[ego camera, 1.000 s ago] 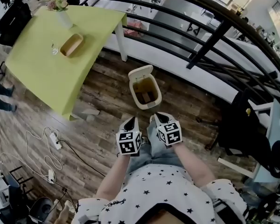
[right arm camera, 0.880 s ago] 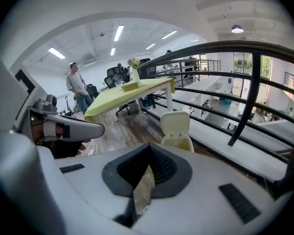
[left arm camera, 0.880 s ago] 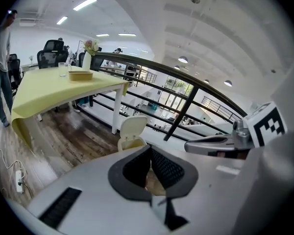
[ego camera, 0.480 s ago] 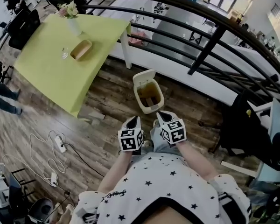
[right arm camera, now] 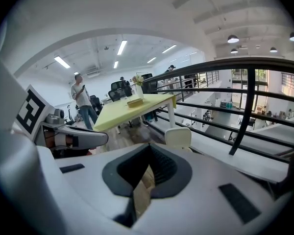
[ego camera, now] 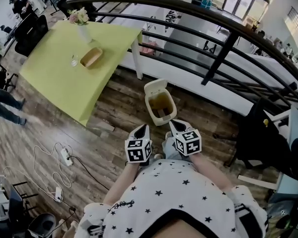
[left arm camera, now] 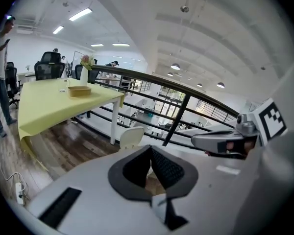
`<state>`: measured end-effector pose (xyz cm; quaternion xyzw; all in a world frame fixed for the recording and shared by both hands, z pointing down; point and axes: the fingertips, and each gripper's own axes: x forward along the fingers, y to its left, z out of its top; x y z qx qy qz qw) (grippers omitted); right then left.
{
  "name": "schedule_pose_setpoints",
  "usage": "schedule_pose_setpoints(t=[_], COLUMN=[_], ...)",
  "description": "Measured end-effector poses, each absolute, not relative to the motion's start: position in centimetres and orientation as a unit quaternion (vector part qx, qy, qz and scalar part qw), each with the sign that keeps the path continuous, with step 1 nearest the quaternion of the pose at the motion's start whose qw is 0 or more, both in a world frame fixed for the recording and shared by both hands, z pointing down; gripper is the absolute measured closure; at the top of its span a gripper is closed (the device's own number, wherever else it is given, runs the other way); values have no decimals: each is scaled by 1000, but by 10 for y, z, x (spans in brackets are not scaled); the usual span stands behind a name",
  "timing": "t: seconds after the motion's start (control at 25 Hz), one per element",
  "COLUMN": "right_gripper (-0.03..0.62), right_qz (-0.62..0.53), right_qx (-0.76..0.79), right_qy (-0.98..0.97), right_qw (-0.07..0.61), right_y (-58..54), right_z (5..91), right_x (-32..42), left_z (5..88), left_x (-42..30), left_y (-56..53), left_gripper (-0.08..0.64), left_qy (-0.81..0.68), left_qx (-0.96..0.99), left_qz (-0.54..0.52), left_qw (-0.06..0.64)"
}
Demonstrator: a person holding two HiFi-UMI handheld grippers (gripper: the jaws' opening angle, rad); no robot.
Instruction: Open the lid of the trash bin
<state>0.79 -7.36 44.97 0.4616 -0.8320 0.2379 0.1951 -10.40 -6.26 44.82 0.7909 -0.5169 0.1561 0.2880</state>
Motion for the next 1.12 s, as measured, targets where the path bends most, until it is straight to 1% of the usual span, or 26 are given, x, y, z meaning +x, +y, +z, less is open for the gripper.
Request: schedule_pose_setpoints(t=[0.28,1.12], right_gripper=[598,598], right_qz=[205,212], right_qx=[456,463], right_qy=[-841,-836], right_qw=[208,206], right_y=[-64,-62], right_z=[445,444], right_x=[-1,5], left_z=[446,447], left_x=[-112,-107], left_y=[-59,-60], left_gripper=[548,548], left_qy=[-520,-516], left_qx=[792,793], left_qz=[153,151], left_qw=[282,288])
